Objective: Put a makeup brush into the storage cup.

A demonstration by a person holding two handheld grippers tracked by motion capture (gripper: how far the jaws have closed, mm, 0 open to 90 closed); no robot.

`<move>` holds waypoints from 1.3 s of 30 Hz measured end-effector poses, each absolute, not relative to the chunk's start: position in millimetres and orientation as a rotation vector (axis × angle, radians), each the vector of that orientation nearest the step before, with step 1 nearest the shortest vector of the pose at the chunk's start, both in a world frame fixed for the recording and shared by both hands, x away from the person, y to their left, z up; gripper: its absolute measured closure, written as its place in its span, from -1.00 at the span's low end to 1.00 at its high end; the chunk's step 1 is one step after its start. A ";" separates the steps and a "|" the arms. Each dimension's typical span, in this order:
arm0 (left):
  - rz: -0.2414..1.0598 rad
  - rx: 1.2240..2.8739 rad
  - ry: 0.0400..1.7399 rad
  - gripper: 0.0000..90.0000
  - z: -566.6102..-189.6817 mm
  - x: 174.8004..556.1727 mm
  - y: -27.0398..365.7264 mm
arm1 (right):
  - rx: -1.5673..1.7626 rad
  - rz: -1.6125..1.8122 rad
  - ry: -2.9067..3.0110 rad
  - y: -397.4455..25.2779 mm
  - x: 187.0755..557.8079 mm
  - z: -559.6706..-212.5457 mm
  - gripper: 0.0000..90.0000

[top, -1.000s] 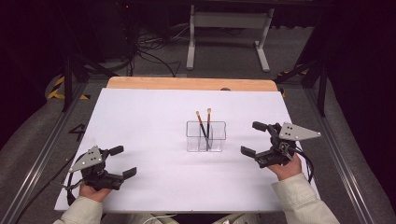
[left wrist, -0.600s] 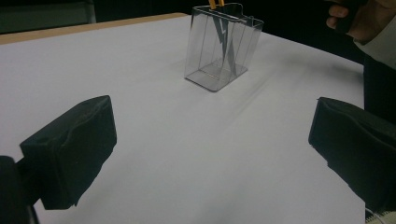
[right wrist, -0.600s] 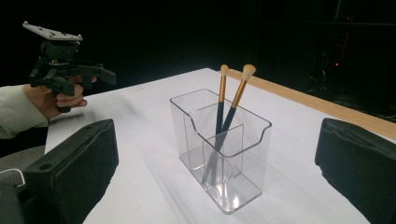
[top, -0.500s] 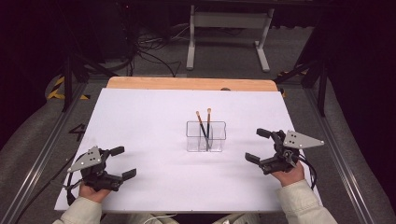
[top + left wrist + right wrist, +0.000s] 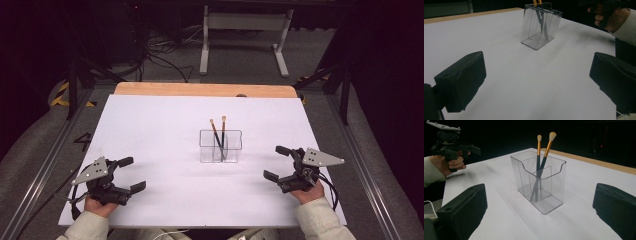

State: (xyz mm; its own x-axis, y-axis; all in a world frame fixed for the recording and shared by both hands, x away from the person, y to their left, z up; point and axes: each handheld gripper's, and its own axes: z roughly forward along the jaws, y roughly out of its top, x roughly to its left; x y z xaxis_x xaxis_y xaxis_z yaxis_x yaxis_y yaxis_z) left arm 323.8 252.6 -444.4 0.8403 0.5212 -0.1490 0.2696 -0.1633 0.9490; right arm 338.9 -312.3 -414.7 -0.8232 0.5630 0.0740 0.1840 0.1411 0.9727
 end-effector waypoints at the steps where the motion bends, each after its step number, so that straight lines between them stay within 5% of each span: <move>1: 0.247 1.757 0.609 -0.97 -444.4 323.8 252.6 | 0.723 1.731 2.115 -312.3 338.9 -414.7 -1.00; 39: 0.259 1.737 0.639 -0.96 -454.6 329.0 252.7 | 0.772 1.698 2.051 -316.7 336.8 -445.8 -1.00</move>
